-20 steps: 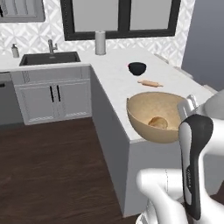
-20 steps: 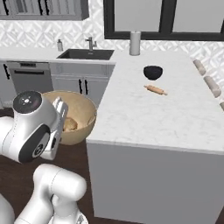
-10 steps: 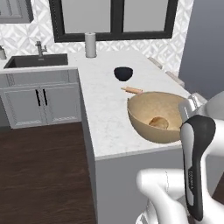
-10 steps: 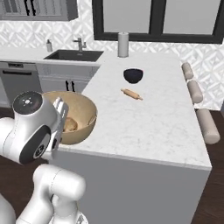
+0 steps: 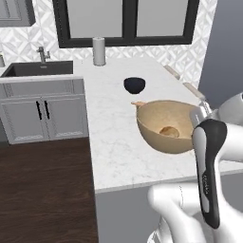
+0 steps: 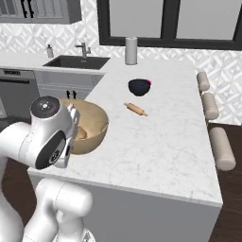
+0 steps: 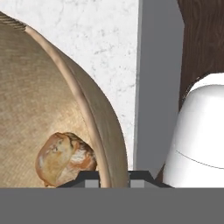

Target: Open the cabinet, pick up the bread from the cabinet and place it in the basket. Then move the basket to the dining counter.

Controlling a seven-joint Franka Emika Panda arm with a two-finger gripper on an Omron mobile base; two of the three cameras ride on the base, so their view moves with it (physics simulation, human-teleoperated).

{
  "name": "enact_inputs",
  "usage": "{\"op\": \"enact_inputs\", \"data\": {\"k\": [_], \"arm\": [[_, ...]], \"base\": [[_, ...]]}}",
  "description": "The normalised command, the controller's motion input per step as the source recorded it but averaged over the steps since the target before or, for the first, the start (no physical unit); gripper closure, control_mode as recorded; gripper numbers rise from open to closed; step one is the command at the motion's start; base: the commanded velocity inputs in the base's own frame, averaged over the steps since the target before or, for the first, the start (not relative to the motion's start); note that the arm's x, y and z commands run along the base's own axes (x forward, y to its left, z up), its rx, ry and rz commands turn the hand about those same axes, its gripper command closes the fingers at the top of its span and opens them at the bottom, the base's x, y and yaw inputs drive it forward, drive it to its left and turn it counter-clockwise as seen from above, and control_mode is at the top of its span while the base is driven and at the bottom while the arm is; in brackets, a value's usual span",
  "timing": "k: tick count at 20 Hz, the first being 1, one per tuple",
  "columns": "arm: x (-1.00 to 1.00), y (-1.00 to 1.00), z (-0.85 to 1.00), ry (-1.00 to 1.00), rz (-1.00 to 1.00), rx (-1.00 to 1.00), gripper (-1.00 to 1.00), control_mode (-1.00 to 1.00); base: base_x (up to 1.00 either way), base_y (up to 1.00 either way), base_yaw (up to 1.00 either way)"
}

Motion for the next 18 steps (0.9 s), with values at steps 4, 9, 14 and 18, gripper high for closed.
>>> {"op": "enact_inputs", "data": {"k": [4,9,14,18], "arm": [[1.0,-0.39,-0.42,0.15,0.16,0.07,1.0,-1.0],[1.0,-0.28,-0.53,0.11,0.11,0.03,1.0,-1.0],[1.0,-0.04,-0.44,0.06,0.0,0.0,1.0,-1.0],[0.98,-0.01,-0.57,0.0,0.0,0.0,1.0,-1.0]], "base": [[0.0,0.0,0.0],[0.0,0.0,0.0],[0.0,0.0,0.0],[0.0,0.0,0.0]]}}
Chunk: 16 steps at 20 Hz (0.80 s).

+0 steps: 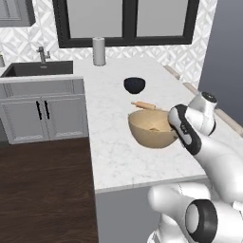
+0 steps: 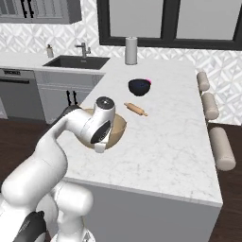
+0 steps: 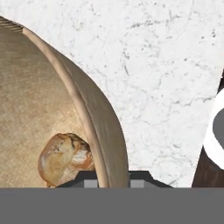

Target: Open the cabinet, pick up the bread from the cabinet and place it in the basket. Then move the basket to the dining counter.

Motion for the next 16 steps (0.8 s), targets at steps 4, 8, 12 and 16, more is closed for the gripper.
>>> {"op": "enact_inputs", "data": {"k": [4,8,12,16], "arm": [[0.77,0.0,-0.71,0.0,0.0,-0.01,1.0,-1.0],[0.42,0.0,-0.68,0.0,0.0,-0.04,1.0,-1.0],[0.08,0.0,-0.55,0.0,0.0,-0.03,1.0,-1.0],[0.0,0.0,-0.52,0.0,0.0,-0.03,1.0,-1.0]], "base": [[0.0,0.0,0.0],[0.0,0.0,0.0],[0.0,0.0,0.0],[0.0,0.0,0.0]]}}
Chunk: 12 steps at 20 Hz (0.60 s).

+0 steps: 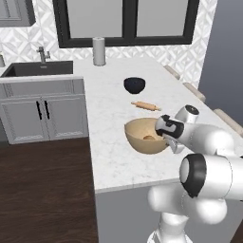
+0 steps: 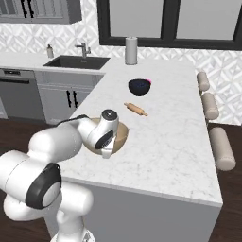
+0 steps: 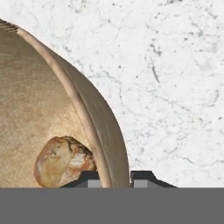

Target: Open the cabinet, pick up the bread from the cabinet and place it in the basket. Then move the basket to the dining counter.

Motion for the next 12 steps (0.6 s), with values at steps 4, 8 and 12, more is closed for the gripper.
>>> {"op": "enact_inputs", "data": {"k": [4,8,12], "arm": [[0.03,0.02,-0.3,0.01,0.0,-0.01,1.0,-1.0],[-0.03,0.0,0.0,-0.01,0.0,0.0,-1.0,-1.0],[-0.25,0.0,0.09,-0.01,0.04,0.0,-1.0,-1.0]], "base": [[0.0,0.0,0.0],[0.0,0.0,0.0],[0.0,0.0,0.0]]}}
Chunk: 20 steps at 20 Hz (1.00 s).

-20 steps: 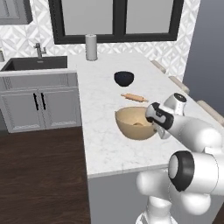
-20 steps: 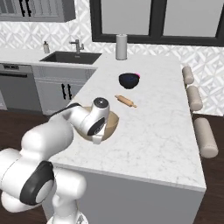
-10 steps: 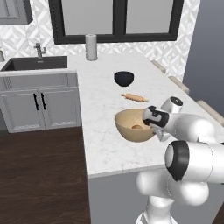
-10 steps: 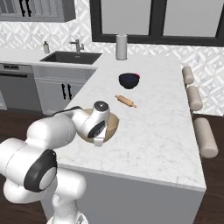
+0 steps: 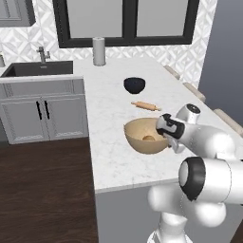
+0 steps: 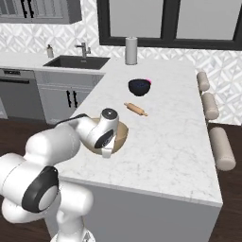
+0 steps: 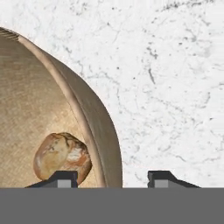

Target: Open the cabinet, pick up the bread from the cabinet and place it in the basket. Then move the basket to the dining counter.

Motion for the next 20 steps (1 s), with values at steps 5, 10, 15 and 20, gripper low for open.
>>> {"op": "enact_inputs", "data": {"k": [5,10,15,20], "arm": [[-0.51,0.0,0.31,-0.02,0.11,0.0,-1.0,-1.0],[-0.81,0.0,0.9,-0.08,0.17,-0.01,-1.0,-1.0],[-1.0,0.18,0.94,-0.08,0.26,-0.01,-1.0,-1.0],[-0.98,0.89,0.86,-0.12,0.3,0.0,-1.0,-1.0]], "base": [[0.0,0.0,0.0],[0.0,0.0,0.0],[0.0,0.0,0.0],[0.0,0.0,0.0]]}}
